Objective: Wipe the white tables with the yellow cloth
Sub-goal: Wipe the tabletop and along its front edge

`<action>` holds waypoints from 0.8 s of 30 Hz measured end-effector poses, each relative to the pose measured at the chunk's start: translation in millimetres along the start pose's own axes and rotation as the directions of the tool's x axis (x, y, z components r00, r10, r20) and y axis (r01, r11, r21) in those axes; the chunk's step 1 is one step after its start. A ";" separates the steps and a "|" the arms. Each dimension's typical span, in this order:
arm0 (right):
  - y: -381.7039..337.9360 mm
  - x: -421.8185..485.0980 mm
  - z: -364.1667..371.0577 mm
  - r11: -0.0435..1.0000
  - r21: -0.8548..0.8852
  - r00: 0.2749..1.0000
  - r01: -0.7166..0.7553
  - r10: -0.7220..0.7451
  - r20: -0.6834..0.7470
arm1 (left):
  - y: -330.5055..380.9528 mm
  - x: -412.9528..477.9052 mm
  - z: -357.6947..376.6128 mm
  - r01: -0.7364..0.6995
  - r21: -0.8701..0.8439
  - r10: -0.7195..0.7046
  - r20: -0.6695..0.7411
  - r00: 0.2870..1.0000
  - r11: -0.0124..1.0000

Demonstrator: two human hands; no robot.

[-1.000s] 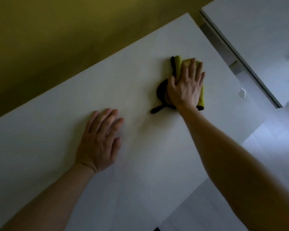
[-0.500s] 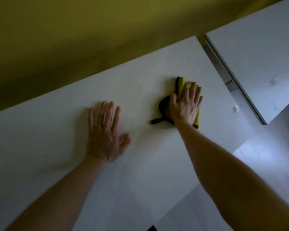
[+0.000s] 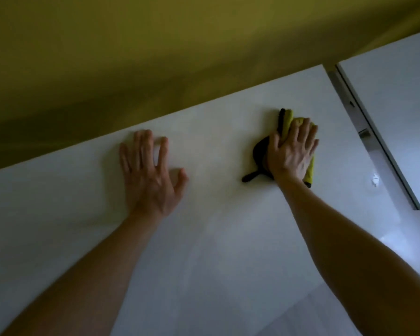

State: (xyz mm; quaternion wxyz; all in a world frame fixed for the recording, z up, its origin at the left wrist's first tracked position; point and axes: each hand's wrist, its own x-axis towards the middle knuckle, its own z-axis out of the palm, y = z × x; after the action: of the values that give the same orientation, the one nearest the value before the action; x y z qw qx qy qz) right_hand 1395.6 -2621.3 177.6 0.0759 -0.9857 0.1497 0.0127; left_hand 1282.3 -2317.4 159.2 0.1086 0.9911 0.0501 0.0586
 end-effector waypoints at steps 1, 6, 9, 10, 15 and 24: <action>-14.6 -17.4 3.1 0.993 -0.003 0.993 0.117 -0.117 0.013 | -0.8 -0.5 0.1 -0.006 -0.001 0.006 -0.016 1.000 1.000; -20.9 -28.9 -0.6 0.210 0.099 0.182 0.973 -0.955 0.233 | 0.4 -1.8 -0.1 -0.014 0.046 0.016 -0.052 0.999 0.999; -5.3 56.2 -4.4 0.495 0.044 0.482 0.868 -0.860 0.168 | 0.6 2.4 0.2 -0.008 0.054 0.010 -0.041 0.999 0.998; -4.8 71.8 -8.1 0.722 0.022 0.715 0.692 -0.689 0.114 | 0.8 2.4 0.9 -0.003 0.057 0.006 -0.046 0.999 0.998; -85.8 16.4 14.5 0.934 0.017 0.933 0.358 -0.358 0.014 | -3.9 1.6 2.4 0.004 0.079 -0.001 -0.042 0.999 0.997; -12.0 65.2 1.6 0.663 -0.053 0.660 0.747 -0.730 0.178 | -1.4 1.5 -0.2 0.009 0.099 -0.005 -0.040 0.999 0.995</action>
State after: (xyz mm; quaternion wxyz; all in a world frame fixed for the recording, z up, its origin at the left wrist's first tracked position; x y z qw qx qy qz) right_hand 1461.4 -2628.9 174.7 0.0251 -0.9606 -0.2702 0.0594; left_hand 1283.6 -2315.8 159.3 0.0587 0.9937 0.0587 0.0751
